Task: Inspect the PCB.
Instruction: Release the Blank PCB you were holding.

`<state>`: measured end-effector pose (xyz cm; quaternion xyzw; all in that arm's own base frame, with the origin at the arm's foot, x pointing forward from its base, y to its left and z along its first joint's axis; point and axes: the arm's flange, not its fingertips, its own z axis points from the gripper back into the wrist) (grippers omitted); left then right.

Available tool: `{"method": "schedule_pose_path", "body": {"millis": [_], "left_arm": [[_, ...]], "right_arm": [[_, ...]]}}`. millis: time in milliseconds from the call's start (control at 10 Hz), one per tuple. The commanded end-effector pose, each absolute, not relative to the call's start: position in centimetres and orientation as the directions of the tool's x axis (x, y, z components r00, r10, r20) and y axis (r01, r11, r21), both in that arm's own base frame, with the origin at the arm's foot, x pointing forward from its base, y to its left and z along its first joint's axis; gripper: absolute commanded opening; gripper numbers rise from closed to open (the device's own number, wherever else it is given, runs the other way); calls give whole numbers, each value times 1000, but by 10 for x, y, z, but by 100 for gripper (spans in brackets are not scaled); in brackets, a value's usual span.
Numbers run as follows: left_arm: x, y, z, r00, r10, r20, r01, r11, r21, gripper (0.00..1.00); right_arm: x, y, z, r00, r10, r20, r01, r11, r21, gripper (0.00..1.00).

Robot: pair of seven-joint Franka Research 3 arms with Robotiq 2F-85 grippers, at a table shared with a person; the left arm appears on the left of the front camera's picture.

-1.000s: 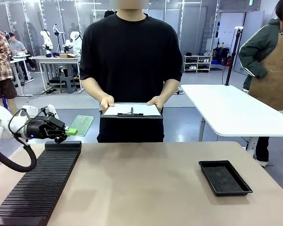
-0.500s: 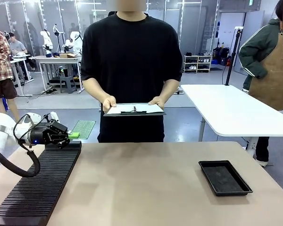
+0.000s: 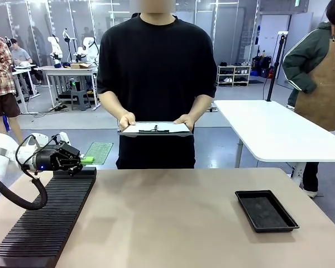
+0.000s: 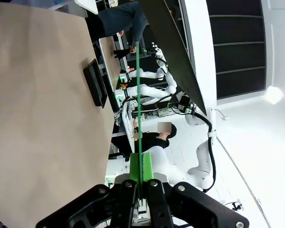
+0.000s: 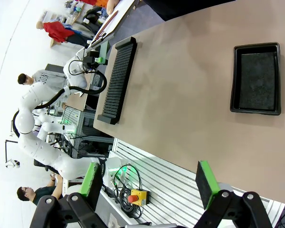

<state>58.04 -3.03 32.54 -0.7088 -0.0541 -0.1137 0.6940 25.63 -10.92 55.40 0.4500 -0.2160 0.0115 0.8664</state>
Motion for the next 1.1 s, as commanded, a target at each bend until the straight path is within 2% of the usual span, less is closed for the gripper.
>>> {"method": "schedule_pose_path", "body": {"millis": [0,1000], "left_arm": [[579,-31,331,965,-92,246,245,-28,-969,0],[579,-31,331,965,-92,246,245,-28,-969,0]], "right_arm": [[257,-109,555,902,-170,397,-229,590,774,100],[257,-109,555,902,-170,397,-229,590,774,100]]}}
